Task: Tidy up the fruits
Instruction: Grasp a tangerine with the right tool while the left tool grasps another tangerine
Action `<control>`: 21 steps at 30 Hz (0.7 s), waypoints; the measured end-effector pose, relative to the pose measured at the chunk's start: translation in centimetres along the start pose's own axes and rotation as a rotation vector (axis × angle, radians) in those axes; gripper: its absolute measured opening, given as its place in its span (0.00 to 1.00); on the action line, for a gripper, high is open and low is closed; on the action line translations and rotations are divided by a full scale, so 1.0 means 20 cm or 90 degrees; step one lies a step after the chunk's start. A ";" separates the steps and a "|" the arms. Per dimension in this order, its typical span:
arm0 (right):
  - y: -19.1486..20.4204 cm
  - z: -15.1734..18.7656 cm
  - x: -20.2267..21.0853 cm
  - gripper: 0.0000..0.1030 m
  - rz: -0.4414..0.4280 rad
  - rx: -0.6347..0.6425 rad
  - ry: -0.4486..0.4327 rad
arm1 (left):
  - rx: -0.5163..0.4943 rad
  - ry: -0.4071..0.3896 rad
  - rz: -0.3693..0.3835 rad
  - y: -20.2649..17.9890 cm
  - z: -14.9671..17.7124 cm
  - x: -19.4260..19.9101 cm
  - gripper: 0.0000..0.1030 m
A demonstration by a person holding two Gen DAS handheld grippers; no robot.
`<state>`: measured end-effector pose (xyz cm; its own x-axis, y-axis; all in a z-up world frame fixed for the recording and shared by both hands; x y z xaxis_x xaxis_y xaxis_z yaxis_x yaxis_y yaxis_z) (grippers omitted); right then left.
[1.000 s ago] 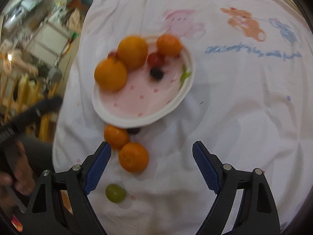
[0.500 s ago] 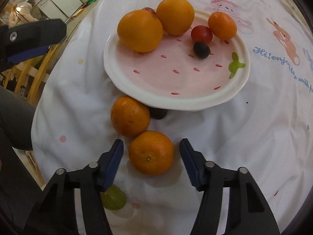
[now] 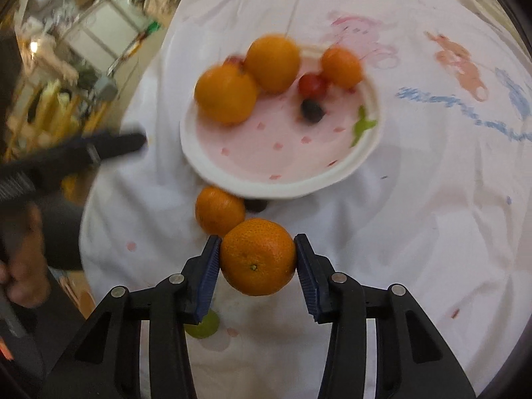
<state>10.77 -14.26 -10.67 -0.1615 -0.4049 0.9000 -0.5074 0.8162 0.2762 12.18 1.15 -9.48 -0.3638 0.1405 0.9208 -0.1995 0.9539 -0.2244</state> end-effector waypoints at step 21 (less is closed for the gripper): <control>-0.35 0.00 0.24 0.45 -0.002 -0.193 -0.084 | -0.124 0.121 -0.038 -0.34 0.22 -0.33 0.40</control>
<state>13.63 -21.90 -8.37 -0.2785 -0.4415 0.8529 -0.2355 0.8924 0.3850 11.96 -7.33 -15.39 -0.1764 0.1121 0.9779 -0.0299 0.9924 -0.1192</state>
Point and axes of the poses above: each gripper's, at about its wrist camera, not at the fingertips, and x roughly against the way its jaws point, y to its left, z to its underside, the point moved 5 cm from there along -x, roughly the way its jaws point, and after that the axes turned 6 degrees about x, right-handed, at the moved point
